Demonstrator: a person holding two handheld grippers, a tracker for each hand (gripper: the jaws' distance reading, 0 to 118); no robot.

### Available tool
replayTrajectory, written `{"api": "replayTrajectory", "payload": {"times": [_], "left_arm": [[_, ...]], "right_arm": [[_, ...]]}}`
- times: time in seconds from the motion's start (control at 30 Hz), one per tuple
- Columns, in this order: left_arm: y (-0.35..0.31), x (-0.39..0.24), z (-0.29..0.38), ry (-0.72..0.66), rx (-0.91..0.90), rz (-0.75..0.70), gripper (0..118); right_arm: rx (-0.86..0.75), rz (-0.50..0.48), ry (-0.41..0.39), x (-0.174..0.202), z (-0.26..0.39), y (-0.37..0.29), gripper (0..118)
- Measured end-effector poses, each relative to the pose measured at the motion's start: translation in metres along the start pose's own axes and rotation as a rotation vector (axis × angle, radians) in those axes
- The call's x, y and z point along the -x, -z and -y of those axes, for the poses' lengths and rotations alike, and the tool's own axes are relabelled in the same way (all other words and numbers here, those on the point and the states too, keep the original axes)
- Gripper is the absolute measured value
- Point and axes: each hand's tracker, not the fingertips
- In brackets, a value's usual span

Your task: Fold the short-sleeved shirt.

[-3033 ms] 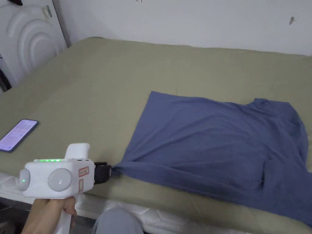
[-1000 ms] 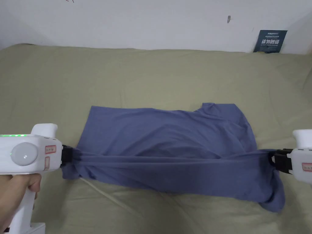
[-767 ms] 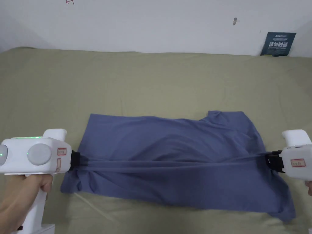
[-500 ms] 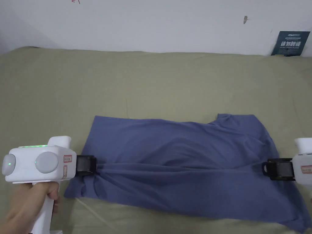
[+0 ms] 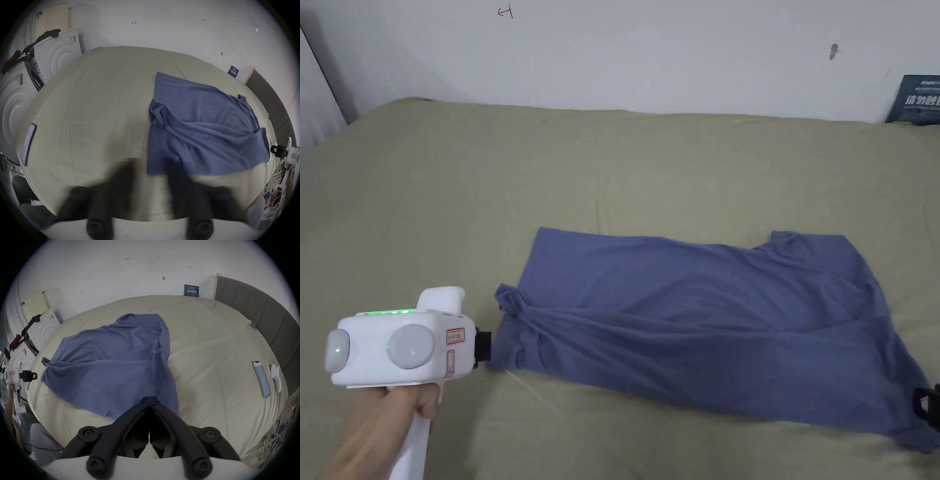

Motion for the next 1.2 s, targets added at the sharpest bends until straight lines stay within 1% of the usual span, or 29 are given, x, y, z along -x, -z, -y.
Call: {"api": "replayTrajectory", "payload": {"times": [0.03, 0.07, 0.1, 0.13, 0.17, 0.2, 0.23, 0.27, 0.3, 0.37, 0.4, 0.43, 0.5, 0.53, 0.57, 0.6, 0.63, 0.67, 0.7, 0.77, 0.87, 0.9, 0.93, 0.97, 1.0, 1.03, 1.07, 1.1, 1.2], "left_arm": [[0.003, 0.0, -0.002, -0.009, 0.007, 0.018, 0], [0.007, -0.001, -0.003, -0.01, 0.005, 0.014, 3], [0.01, -0.003, -0.004, -0.002, 0.014, -0.005, 51], [0.017, -0.013, -0.006, 0.017, 0.044, -0.026, 108], [0.015, -0.012, 0.001, -0.049, 0.061, -0.031, 117], [0.015, -0.012, -0.009, 0.026, 0.015, -0.048, 113], [0.021, -0.011, -0.008, -0.017, 0.082, -0.066, 114], [0.033, -0.018, -0.011, -0.024, 0.071, -0.06, 114], [0.038, -0.02, -0.012, -0.028, 0.077, -0.063, 114], [0.049, -0.024, -0.012, -0.012, 0.115, -0.067, 114], [0.059, -0.027, -0.004, -0.001, 0.135, -0.073, 110], [0.06, -0.029, -0.002, 0.005, 0.131, -0.07, 99], [0.052, -0.032, 0.0, 0.027, 0.085, -0.088, 61], [0.046, -0.028, 0.0, 0.063, 0.044, -0.044, 26], [0.041, -0.027, 0.0, 0.039, 0.01, -0.021, 4], [0.04, -0.028, 0.0, 0.025, 0.005, -0.025, 4], [0.039, -0.029, -0.002, 0.036, -0.001, -0.035, 4], [0.03, -0.036, 0.0, 0.048, 0.0, -0.029, 4], [0.03, -0.038, 0.001, 0.064, 0.001, -0.041, 4], [0.03, -0.039, 0.0, 0.06, 0.018, -0.042, 4], [0.03, -0.036, -0.003, 0.042, 0.025, -0.037, 4], [0.029, -0.038, -0.003, 0.037, 0.023, -0.032, 4], [0.031, -0.035, -0.004, 0.036, 0.021, -0.033, 4], [0.031, -0.035, -0.005, 0.043, 0.029, -0.034, 4], [0.032, -0.036, -0.005, 0.046, 0.032, -0.036, 4], [0.033, -0.036, -0.006, 0.048, 0.035, -0.035, 4], [0.033, -0.036, -0.006, 0.048, 0.041, -0.034, 4], [0.032, -0.036, -0.006, 0.05, 0.042, -0.039, 4], [0.026, -0.036, -0.006, 0.059, 0.049, -0.05, 4]], "right_arm": [[-0.004, -0.005, 0.001, -0.003, 0.002, 0.001, 1], [-0.007, 0.01, -0.009, 0.001, 0.004, 0.0, 1], [-0.006, 0.02, -0.023, 0.003, 0.005, 0.0, 1], [-0.003, 0.017, -0.027, 0.004, 0.006, 0.0, 1], [0.001, 0.014, -0.022, -0.003, 0.004, 0.003, 1], [0.003, 0.015, -0.018, -0.003, 0.005, 0.004, 1], [0.005, 0.018, -0.016, -0.002, 0.006, 0.006, 1], [0.007, 0.021, -0.012, -0.001, 0.007, 0.007, 1], [0.012, 0.016, -0.008, -0.008, 0.005, 0.011, 1], [0.024, 0.019, -0.004, -0.006, 0.006, 0.017, 1], [0.029, 0.022, -0.004, -0.006, 0.007, 0.019, 1], [0.039, 0.023, -0.007, -0.011, 0.006, 0.023, 1], [0.046, 0.022, -0.012, -0.01, 0.007, 0.026, 1], [0.052, 0.019, -0.012, -0.01, 0.007, 0.027, 2], [0.067, 0.002, -0.005, -0.017, 0.005, 0.029, 14], [0.071, -0.006, 0.013, -0.017, 0.006, 0.029, 59], [0.066, 0.004, 0.031, -0.018, 0.006, 0.029, 98], [0.072, 0.003, 0.047, -0.021, 0.006, 0.03, 117], [0.081, -0.003, 0.056, -0.025, 0.006, 0.032, 118], [0.06, -0.006, 0.065, -0.025, 0.007, 0.031, 118], [0.1, 0.0, 0.064, -0.033, 0.005, 0.051, 117], [0.109, 0.002, 0.058, -0.031, 0.004, 0.057, 102], [0.117, -0.004, 0.051, -0.03, 0.004, 0.062, 102], [0.128, -0.02, 0.044, -0.031, 0.002, 0.065, 91], [0.133, -0.012, 0.036, -0.029, 0.001, 0.067, 77], [0.134, 0.013, 0.002, -0.026, 0.0, 0.07, 28], [0.117, -0.007, -0.005, -0.022, 0.002, 0.069, 11], [0.131, 0.017, -0.016, -0.017, 0.0, 0.067, 11], [0.107, 0.014, -0.037, -0.019, 0.001, 0.056, 11]]}}
